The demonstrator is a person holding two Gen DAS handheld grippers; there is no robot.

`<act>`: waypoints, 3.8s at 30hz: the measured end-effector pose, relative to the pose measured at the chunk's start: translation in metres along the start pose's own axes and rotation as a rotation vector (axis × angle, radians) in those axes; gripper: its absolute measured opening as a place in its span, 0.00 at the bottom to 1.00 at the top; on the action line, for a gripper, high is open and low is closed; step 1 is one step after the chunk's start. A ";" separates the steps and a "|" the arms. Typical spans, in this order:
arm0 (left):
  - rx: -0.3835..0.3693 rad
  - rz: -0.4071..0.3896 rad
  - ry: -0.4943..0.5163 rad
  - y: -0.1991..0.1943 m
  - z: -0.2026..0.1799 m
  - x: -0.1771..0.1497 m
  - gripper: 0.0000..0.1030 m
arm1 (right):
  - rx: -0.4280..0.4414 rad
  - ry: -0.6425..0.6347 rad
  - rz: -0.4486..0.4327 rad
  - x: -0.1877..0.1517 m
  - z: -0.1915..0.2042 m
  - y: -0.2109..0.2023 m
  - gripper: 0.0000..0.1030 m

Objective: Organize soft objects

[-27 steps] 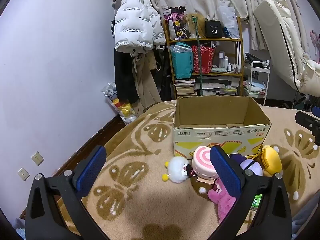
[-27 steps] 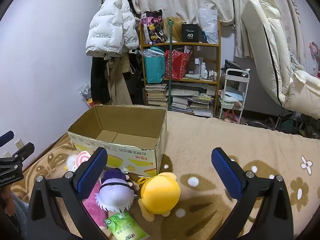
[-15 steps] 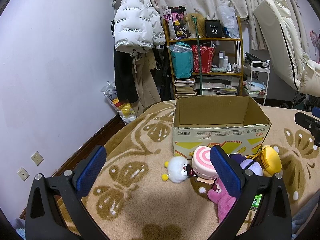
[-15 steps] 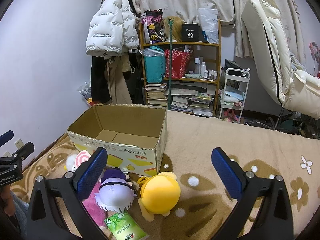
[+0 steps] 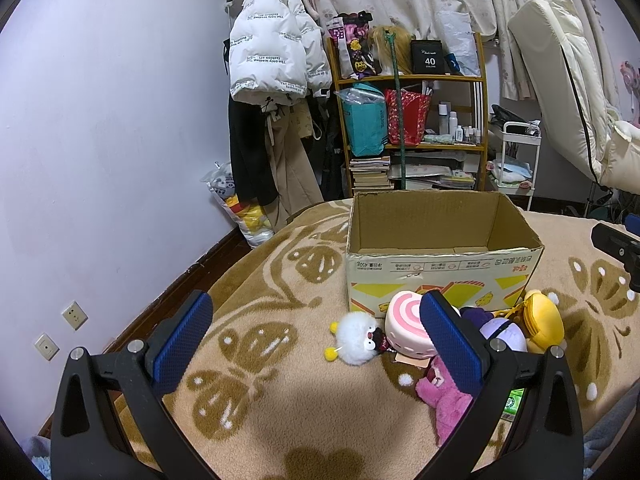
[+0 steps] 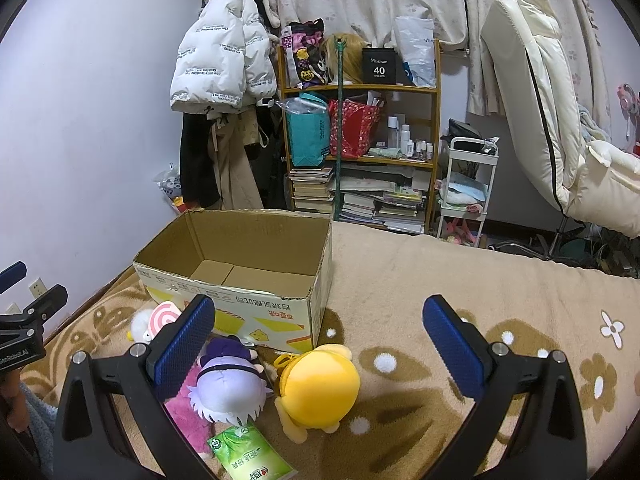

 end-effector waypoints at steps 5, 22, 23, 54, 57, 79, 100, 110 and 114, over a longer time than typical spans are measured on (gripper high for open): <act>-0.001 0.000 -0.001 0.000 0.000 0.000 0.99 | -0.001 0.000 -0.002 0.000 0.000 0.000 1.00; 0.004 0.002 0.004 0.003 0.003 -0.001 0.99 | 0.002 -0.001 0.000 0.000 -0.001 0.000 1.00; 0.006 0.004 0.004 0.004 0.004 -0.001 0.99 | 0.003 -0.001 0.001 0.000 -0.001 0.000 1.00; 0.051 0.301 0.013 0.123 0.010 -0.027 0.99 | 0.039 0.058 0.228 -0.037 -0.018 0.080 1.00; 0.029 0.330 0.005 0.135 0.007 -0.033 0.99 | 0.040 0.062 0.262 -0.046 -0.021 0.090 1.00; -0.036 0.498 0.001 0.173 -0.002 -0.076 0.99 | 0.078 0.007 0.414 -0.086 -0.008 0.129 0.99; -0.178 0.586 -0.086 0.179 -0.020 -0.093 0.84 | 0.119 0.091 0.525 -0.112 -0.010 0.137 0.83; -0.254 0.620 -0.115 0.169 -0.036 -0.099 0.67 | 0.116 0.103 0.540 -0.113 -0.013 0.134 0.78; -0.271 0.637 -0.131 0.168 -0.036 -0.102 0.62 | 0.108 0.098 0.546 -0.114 -0.014 0.135 0.79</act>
Point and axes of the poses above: each gripper's, at about its wrist camera, not at the fingertips, and y roughly the way its jaws point, z to its left, x to its top, the point moved 10 cm from there along y, roughly the way its jaws point
